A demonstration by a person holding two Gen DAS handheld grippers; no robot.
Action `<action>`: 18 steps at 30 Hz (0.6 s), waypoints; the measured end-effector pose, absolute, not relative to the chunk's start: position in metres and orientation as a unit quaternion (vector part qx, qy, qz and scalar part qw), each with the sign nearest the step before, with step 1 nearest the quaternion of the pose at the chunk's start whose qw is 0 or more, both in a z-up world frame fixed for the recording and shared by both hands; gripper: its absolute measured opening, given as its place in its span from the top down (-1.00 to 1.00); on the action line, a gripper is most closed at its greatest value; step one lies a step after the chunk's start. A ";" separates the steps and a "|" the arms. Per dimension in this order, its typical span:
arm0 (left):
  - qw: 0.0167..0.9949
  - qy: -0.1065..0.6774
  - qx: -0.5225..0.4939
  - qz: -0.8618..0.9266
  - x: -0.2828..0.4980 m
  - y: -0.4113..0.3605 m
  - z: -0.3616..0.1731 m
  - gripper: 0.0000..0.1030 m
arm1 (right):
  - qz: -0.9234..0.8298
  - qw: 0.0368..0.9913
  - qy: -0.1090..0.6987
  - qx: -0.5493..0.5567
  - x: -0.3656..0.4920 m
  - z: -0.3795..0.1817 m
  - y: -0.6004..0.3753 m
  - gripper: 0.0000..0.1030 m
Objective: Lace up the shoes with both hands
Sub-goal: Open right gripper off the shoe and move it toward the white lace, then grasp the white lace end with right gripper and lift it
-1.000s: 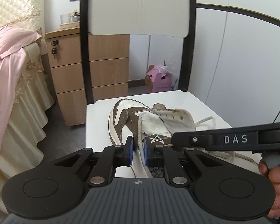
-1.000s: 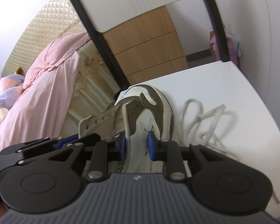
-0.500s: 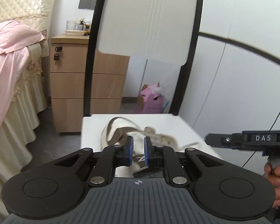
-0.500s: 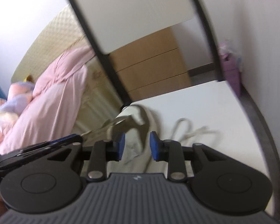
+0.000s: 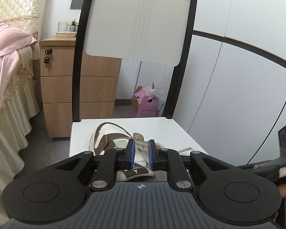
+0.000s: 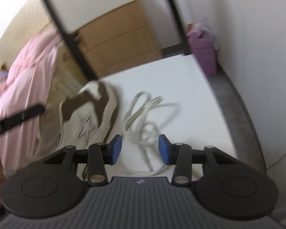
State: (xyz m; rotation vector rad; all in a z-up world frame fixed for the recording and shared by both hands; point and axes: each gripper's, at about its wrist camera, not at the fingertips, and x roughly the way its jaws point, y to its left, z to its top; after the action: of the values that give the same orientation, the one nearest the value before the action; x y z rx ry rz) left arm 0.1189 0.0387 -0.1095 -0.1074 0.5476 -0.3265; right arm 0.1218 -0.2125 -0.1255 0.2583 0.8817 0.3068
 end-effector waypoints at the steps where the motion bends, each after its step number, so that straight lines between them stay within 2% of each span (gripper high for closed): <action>1: 0.949 0.270 -0.053 -0.157 0.119 0.040 -0.110 0.54 | 0.152 0.883 0.431 0.109 0.124 -0.128 -0.205 0.17; 5: 0.951 0.268 -0.052 -0.147 0.117 0.046 -0.110 0.43 | 0.153 0.880 0.442 0.082 0.128 -0.136 -0.196 0.24; 11: 0.949 0.273 -0.067 -0.140 0.122 0.054 -0.111 0.39 | 0.121 0.893 0.403 0.162 0.130 -0.113 -0.230 0.23; 18: 0.948 0.277 -0.072 -0.143 0.129 0.053 -0.109 0.28 | 0.121 0.865 0.475 0.102 0.143 -0.100 -0.254 0.21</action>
State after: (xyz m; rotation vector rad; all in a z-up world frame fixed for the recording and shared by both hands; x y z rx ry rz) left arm 0.1289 0.0528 -0.1090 -0.1468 0.5637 -0.2902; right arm 0.1433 -0.2537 -0.1003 0.2134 0.9958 0.2537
